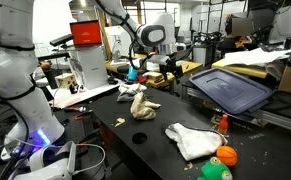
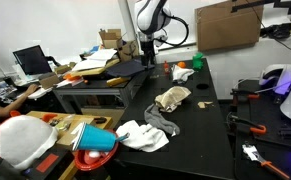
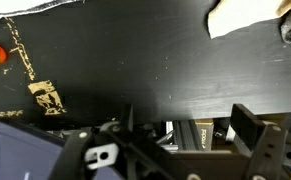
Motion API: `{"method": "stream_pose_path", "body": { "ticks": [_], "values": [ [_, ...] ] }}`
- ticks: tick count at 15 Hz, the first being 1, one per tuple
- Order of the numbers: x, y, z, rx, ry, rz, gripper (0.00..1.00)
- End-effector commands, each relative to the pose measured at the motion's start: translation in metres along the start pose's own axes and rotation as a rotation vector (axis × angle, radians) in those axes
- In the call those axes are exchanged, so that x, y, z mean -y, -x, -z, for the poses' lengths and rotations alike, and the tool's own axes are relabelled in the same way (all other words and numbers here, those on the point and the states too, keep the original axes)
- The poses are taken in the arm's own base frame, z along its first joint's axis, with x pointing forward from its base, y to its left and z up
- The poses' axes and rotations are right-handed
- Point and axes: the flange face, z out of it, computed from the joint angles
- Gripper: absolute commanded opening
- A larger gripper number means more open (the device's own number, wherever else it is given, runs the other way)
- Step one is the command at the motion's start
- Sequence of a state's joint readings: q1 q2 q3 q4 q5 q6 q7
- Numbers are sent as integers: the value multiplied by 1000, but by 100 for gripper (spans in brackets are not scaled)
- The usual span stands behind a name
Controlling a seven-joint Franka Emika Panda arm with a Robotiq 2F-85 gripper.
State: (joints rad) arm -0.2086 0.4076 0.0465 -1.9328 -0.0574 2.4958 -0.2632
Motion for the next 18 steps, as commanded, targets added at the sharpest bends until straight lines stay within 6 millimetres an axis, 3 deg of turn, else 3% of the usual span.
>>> {"method": "stream_pose_path", "body": {
  "ticks": [1, 3, 4, 7, 18],
  "values": [
    [8, 19, 16, 34, -7, 57, 100],
    [4, 28, 16, -5, 7, 69, 100],
    [6, 11, 5, 13, -2, 44, 100],
    [2, 20, 8, 13, 3, 45, 100],
    [2, 20, 8, 13, 3, 45, 100]
  ]
}}
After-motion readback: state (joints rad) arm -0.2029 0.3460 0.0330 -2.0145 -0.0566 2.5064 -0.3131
